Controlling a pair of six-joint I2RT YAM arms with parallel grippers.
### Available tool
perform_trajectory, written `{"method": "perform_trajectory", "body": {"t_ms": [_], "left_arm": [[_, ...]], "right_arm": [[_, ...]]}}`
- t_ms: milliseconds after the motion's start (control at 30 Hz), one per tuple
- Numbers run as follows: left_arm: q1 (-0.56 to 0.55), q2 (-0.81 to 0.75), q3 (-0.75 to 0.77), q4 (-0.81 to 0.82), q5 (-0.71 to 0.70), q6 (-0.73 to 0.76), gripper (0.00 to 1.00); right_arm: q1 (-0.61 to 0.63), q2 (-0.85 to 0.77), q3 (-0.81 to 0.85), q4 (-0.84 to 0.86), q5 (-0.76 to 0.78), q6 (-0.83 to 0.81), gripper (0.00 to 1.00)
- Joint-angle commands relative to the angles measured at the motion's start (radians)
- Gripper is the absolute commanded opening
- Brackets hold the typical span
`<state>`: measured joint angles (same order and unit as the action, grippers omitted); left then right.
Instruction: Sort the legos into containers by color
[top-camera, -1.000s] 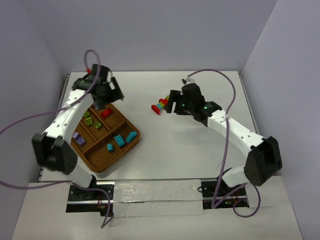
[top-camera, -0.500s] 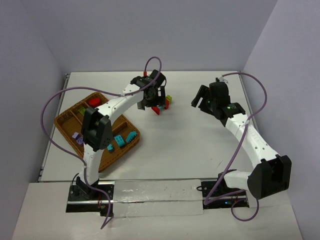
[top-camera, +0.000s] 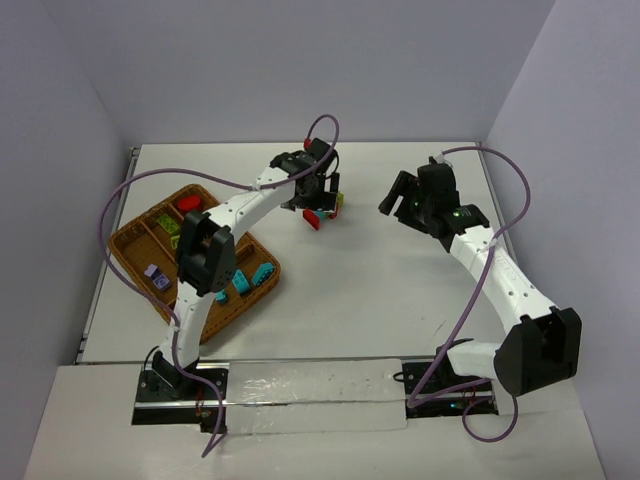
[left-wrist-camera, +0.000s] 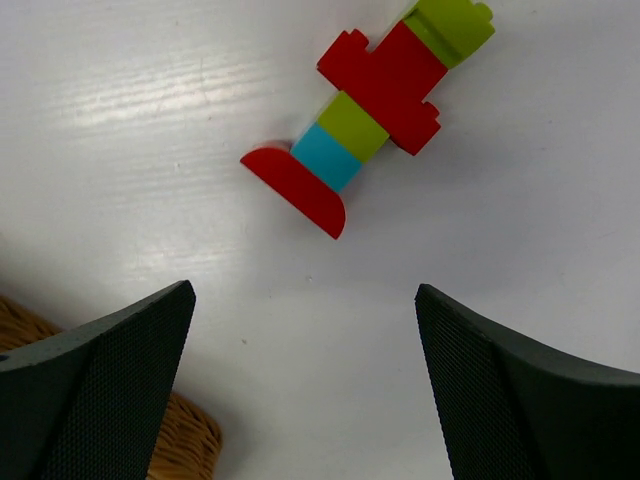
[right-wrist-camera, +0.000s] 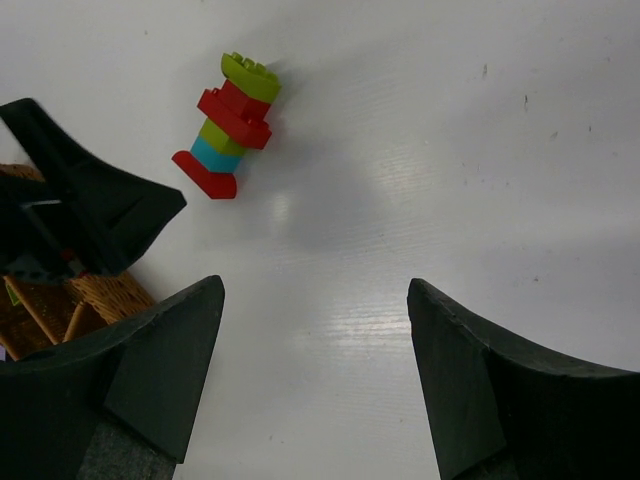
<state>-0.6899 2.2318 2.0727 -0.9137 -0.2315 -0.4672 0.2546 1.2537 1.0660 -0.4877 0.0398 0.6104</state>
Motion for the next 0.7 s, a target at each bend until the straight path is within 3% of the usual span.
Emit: {"method": "perform_trajectory", "body": {"t_ms": [0, 300, 400, 667], "left_arm": [[0.0, 0.036, 0.054, 0.101, 0.002, 0.166, 0.99], [0.003, 0.136, 0.18, 0.175, 0.027, 0.171, 0.99], [0.01, 0.162, 0.228, 0.222, 0.026, 0.144, 0.92], [0.023, 0.215, 0.266, 0.405, 0.094, 0.176, 0.87]], "right_arm": [[-0.005, -0.008, 0.007, 0.016, -0.01, -0.017, 0.81], [-0.004, -0.005, 0.002, 0.018, -0.018, -0.023, 0.81], [-0.005, -0.015, 0.003, 0.008, -0.005, -0.027, 0.81], [-0.005, -0.066, -0.019, -0.017, 0.014, -0.034, 0.82]]}}
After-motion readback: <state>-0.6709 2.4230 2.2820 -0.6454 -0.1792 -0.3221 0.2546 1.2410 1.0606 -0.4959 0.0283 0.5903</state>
